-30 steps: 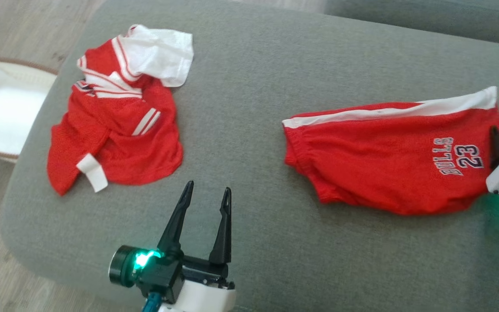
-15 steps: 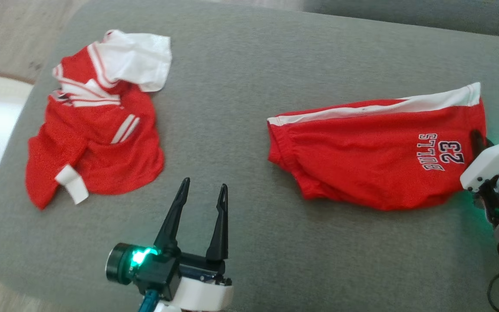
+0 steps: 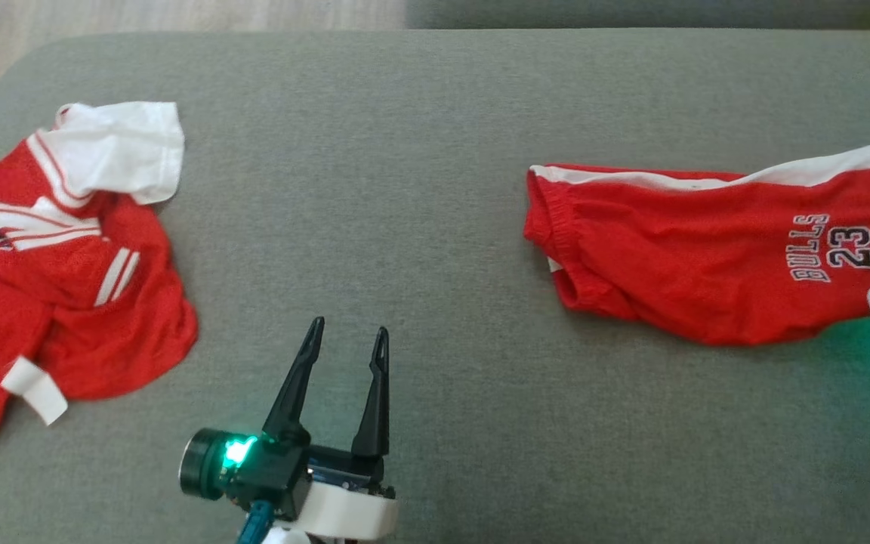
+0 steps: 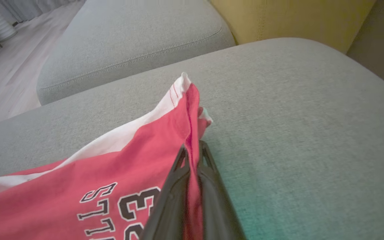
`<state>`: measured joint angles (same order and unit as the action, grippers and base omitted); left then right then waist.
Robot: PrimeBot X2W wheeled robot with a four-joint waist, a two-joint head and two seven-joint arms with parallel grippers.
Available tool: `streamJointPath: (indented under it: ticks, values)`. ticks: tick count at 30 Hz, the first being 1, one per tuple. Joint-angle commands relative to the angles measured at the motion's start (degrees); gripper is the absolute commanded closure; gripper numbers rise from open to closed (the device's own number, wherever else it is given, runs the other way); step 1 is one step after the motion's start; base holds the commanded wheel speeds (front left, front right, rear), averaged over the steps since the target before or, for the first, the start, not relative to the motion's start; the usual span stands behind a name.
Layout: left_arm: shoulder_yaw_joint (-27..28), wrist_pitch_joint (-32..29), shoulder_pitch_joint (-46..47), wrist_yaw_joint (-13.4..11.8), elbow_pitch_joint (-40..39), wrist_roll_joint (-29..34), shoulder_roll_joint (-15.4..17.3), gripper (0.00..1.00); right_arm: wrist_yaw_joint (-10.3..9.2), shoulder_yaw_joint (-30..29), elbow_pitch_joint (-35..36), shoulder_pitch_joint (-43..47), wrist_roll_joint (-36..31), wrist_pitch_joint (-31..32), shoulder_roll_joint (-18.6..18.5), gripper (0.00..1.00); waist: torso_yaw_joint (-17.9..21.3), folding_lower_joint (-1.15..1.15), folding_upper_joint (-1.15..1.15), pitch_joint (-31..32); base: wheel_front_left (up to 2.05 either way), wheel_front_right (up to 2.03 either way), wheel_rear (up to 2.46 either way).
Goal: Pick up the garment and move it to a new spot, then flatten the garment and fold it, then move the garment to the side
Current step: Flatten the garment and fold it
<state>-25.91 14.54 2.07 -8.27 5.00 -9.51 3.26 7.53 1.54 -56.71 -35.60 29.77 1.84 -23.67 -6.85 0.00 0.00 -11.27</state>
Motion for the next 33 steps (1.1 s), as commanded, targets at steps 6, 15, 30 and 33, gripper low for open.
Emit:
streamJointPath:
  ticks: [6,15,30,33]
  values:
    - [1.6,0.5,1.7,0.3,-0.1,0.4,-0.4,0.0,-0.04,2.1,5.9,-1.2,2.3,-1.4,0.9,1.0,1.4,0.0,0.0,0.8,0.0,0.0,0.0]
    - [0.8,0.5,0.7,0.4,2.0,-0.5,-0.4,0.0,-0.04,8.9,17.6,0.3,4.7,-0.3,6.0,1.0,-0.4,0.0,0.0,4.9,0.0,0.0,0.0]
    - [-0.9,0.5,-1.0,-0.1,3.2,-2.9,-0.4,0.0,-0.04,16.5,24.7,6.3,3.7,2.5,18.0,0.0,-4.8,0.0,0.0,8.4,0.0,0.0,0.0]
    - [-0.8,0.5,-1.3,-0.4,3.1,-2.8,-0.4,0.0,-0.04,15.8,26.2,7.2,3.7,0.0,18.6,0.0,-4.9,0.0,0.0,9.0,0.0,0.0,0.0]
